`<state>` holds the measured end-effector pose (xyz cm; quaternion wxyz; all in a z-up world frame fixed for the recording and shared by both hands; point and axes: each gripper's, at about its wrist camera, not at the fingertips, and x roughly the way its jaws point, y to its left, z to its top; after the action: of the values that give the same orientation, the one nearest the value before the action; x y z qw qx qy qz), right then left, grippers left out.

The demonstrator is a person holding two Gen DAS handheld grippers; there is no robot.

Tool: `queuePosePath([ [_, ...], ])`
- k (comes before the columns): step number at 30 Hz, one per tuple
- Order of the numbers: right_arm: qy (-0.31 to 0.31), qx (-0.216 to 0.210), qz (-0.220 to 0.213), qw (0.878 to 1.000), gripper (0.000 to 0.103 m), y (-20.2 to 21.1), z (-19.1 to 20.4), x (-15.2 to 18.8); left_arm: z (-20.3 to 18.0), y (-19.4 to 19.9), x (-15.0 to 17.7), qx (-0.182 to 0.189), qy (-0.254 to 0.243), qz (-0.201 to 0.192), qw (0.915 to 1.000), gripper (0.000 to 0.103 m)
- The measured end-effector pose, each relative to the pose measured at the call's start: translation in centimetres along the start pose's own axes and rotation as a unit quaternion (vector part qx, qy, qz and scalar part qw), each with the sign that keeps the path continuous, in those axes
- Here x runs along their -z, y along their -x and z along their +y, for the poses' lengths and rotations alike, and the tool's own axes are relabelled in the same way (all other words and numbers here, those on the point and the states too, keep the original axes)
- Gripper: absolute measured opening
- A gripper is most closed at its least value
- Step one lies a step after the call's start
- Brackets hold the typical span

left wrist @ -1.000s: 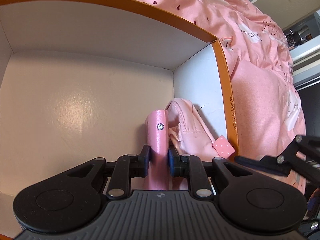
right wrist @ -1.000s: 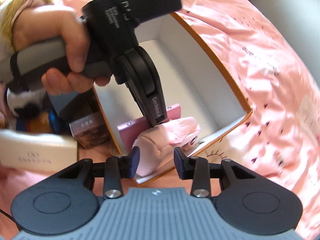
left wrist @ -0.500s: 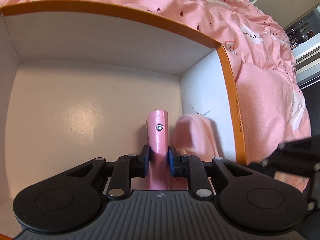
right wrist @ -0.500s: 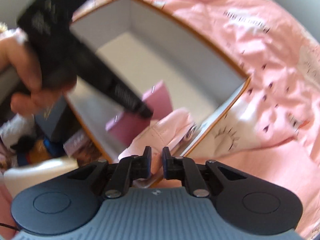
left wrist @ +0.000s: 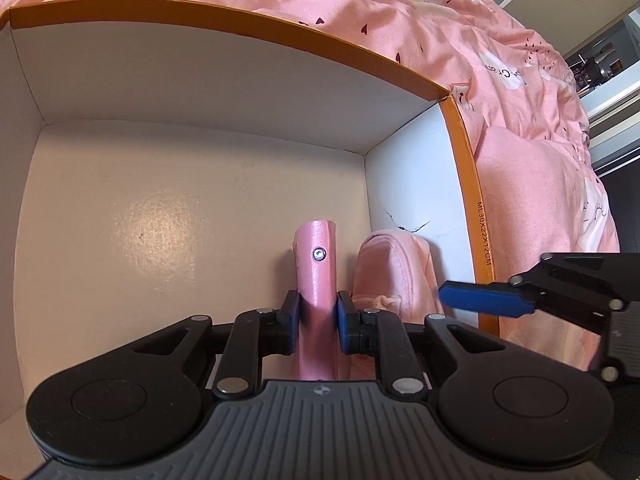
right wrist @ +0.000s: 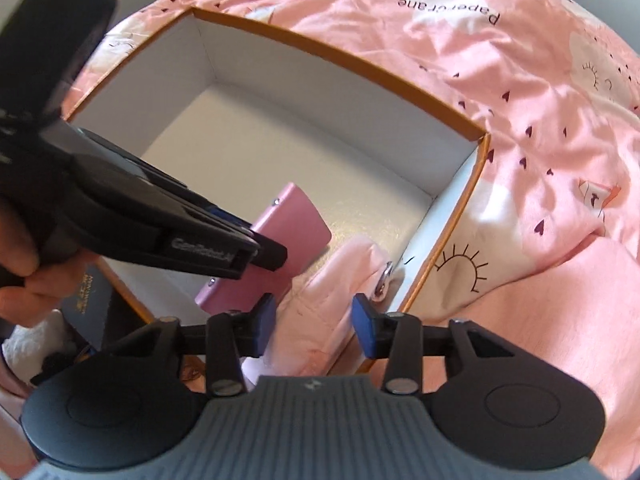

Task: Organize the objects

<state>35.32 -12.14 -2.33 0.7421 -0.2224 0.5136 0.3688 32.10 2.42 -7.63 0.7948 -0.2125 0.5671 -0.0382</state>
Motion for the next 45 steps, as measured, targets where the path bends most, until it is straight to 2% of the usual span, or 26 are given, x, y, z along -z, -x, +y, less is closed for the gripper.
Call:
queuePosePath([
  [2,-0.003,0.005,0.003,1.0,0.043,-1.1,0.1,-0.1,0.3,0.1,0.0,0.001,0.001,0.001,1.0,0.02],
  [4,-0.008,0.013,0.005,1.0,0.037,-1.5,0.1,-0.1,0.4,0.1,0.0,0.001,0.001,0.0,1.0,0.02],
  [6,-0.014,0.015,0.0,1.0,0.027,-1.5,0.2,-0.2,0.5,0.2,0.0,0.005,0.004,0.0,1.0,0.02],
  [8,-0.005,0.033,-0.011,0.999,0.024,-1.0,0.5,-0.2,0.7,0.3,0.1,0.007,0.005,-0.002,1.0,0.02],
  [12,0.001,0.047,-0.055,0.997,0.023,1.3,0.6,-0.8,0.9,0.7,-0.1,0.005,0.004,-0.012,0.9999,0.02],
  [15,0.024,0.079,-0.093,0.992,0.023,3.2,1.3,-1.1,0.9,1.0,-0.3,0.005,0.004,-0.019,0.9998,0.02],
  [18,0.056,0.115,-0.096,0.987,0.023,3.1,2.0,-1.2,1.0,1.1,-0.3,0.007,0.006,-0.019,0.9998,0.02],
  [20,0.072,0.12,-0.081,0.987,0.023,2.6,2.4,-1.1,1.0,1.0,-0.2,0.008,0.007,-0.018,0.9998,0.02],
  [24,0.082,0.104,-0.04,0.99,0.023,1.9,3.3,-0.2,1.2,0.8,-0.1,0.01,0.006,-0.013,0.9998,0.02],
  [28,0.037,0.072,-0.004,0.997,0.023,0.1,2.0,-0.1,1.0,0.5,-0.1,0.013,0.003,-0.009,0.9999,0.02],
  [32,0.001,0.06,-0.002,0.998,0.025,-0.2,0.7,-0.3,0.5,0.0,0.1,0.018,-0.001,0.0,0.9998,0.02],
  [37,-0.001,0.063,-0.019,0.998,0.03,0.4,0.6,-0.1,-0.4,-0.7,0.3,0.028,0.0,0.016,0.9995,0.02],
  [39,0.006,0.073,-0.033,0.997,0.038,0.8,0.7,0.1,-0.5,-0.8,0.4,0.024,0.003,0.017,0.9996,0.021],
  [42,0.004,0.077,-0.059,0.995,0.039,2.0,0.7,0.5,-0.5,-0.9,0.3,0.03,0.017,0.022,0.9991,0.022],
  [45,-0.006,0.089,-0.081,0.993,0.039,3.3,0.4,1.0,-0.1,-0.9,0.4,0.055,0.034,0.029,0.9975,0.028],
])
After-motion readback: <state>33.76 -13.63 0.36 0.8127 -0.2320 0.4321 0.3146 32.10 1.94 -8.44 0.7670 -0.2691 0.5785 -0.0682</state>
